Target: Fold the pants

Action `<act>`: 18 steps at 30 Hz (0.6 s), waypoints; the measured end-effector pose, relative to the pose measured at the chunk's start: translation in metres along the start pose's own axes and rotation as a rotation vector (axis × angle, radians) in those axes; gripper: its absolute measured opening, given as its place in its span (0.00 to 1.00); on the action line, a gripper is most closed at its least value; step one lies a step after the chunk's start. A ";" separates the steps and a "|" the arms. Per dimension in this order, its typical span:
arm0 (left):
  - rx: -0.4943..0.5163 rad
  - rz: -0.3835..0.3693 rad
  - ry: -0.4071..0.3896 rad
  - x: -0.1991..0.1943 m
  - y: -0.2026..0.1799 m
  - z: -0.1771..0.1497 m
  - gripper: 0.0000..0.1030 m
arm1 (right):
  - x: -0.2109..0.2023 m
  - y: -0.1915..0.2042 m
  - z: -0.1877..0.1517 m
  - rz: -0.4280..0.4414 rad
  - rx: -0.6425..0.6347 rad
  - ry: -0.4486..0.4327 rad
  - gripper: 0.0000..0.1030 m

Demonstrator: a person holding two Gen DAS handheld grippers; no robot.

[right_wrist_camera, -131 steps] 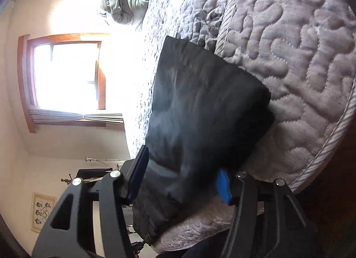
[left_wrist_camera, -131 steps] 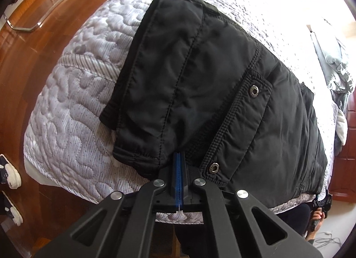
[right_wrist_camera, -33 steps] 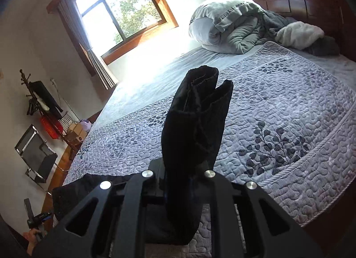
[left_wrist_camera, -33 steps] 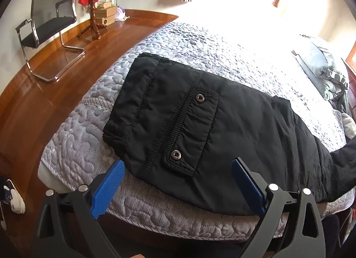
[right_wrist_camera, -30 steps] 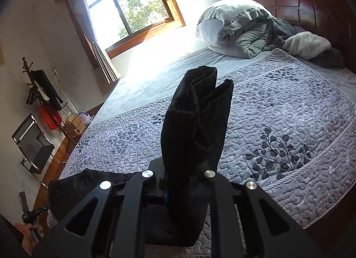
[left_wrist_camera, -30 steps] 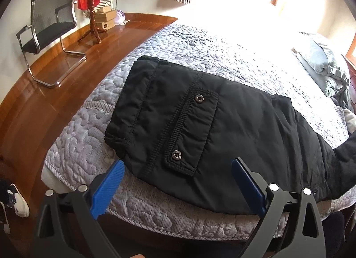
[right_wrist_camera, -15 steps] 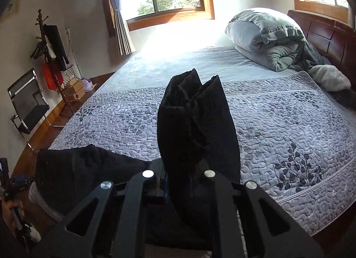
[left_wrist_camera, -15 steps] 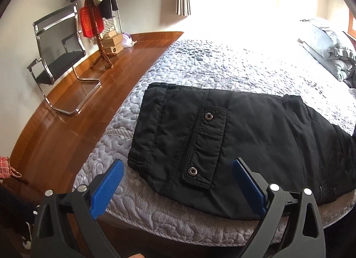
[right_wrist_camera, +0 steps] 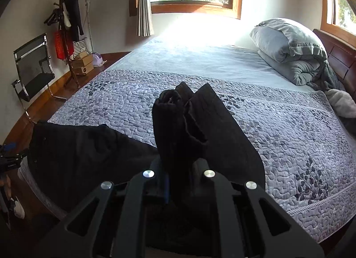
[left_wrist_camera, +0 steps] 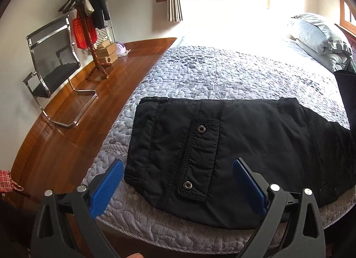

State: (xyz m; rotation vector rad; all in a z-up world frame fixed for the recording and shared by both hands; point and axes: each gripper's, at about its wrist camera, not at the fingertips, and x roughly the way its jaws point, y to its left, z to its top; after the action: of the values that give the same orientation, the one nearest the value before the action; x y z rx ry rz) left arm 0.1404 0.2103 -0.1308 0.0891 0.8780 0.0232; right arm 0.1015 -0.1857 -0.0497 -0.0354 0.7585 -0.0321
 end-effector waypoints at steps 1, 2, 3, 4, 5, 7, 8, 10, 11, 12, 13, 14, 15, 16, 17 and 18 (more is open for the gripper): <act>0.004 0.000 0.000 0.000 -0.001 0.000 0.96 | 0.001 0.004 -0.001 0.000 -0.013 0.001 0.10; 0.010 0.002 0.001 0.001 -0.001 0.000 0.96 | 0.003 0.008 -0.001 0.000 -0.026 0.003 0.10; 0.015 0.002 0.002 0.002 -0.002 0.001 0.96 | 0.005 0.013 -0.002 -0.002 -0.041 0.005 0.10; 0.016 0.000 0.004 0.002 -0.001 0.000 0.96 | 0.006 0.018 -0.003 -0.002 -0.053 0.007 0.10; 0.015 -0.002 0.007 0.003 -0.001 0.000 0.96 | 0.009 0.021 -0.004 -0.001 -0.063 0.011 0.10; 0.015 -0.003 0.014 0.005 0.000 -0.002 0.96 | 0.012 0.027 -0.006 -0.004 -0.082 0.020 0.10; 0.015 -0.002 0.016 0.006 0.001 -0.003 0.96 | 0.013 0.030 -0.007 -0.005 -0.092 0.024 0.10; 0.012 -0.005 0.024 0.008 0.002 -0.005 0.96 | 0.014 0.037 -0.008 -0.006 -0.116 0.025 0.10; 0.012 -0.006 0.029 0.009 0.003 -0.006 0.96 | 0.014 0.041 -0.009 -0.011 -0.133 0.023 0.10; 0.011 -0.007 0.035 0.010 0.003 -0.007 0.96 | 0.015 0.044 -0.011 -0.012 -0.148 0.026 0.10; 0.009 -0.011 0.040 0.011 0.004 -0.008 0.96 | 0.016 0.048 -0.013 -0.014 -0.164 0.029 0.10; 0.009 -0.015 0.044 0.012 0.004 -0.009 0.96 | 0.017 0.053 -0.015 -0.020 -0.185 0.029 0.10; 0.011 -0.014 0.046 0.012 0.004 -0.011 0.96 | 0.017 0.059 -0.018 -0.025 -0.208 0.026 0.10; 0.013 -0.013 0.048 0.013 0.004 -0.012 0.96 | 0.017 0.065 -0.022 -0.029 -0.235 0.023 0.10; 0.012 -0.013 0.052 0.013 0.005 -0.013 0.96 | 0.017 0.072 -0.026 -0.035 -0.267 0.019 0.10; 0.008 -0.015 0.057 0.014 0.006 -0.015 0.96 | 0.017 0.079 -0.030 -0.041 -0.295 0.017 0.10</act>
State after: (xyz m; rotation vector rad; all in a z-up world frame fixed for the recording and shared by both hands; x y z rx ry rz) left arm 0.1380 0.2178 -0.1501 0.0898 0.9354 0.0084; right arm 0.0946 -0.1080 -0.0864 -0.3315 0.7750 0.0410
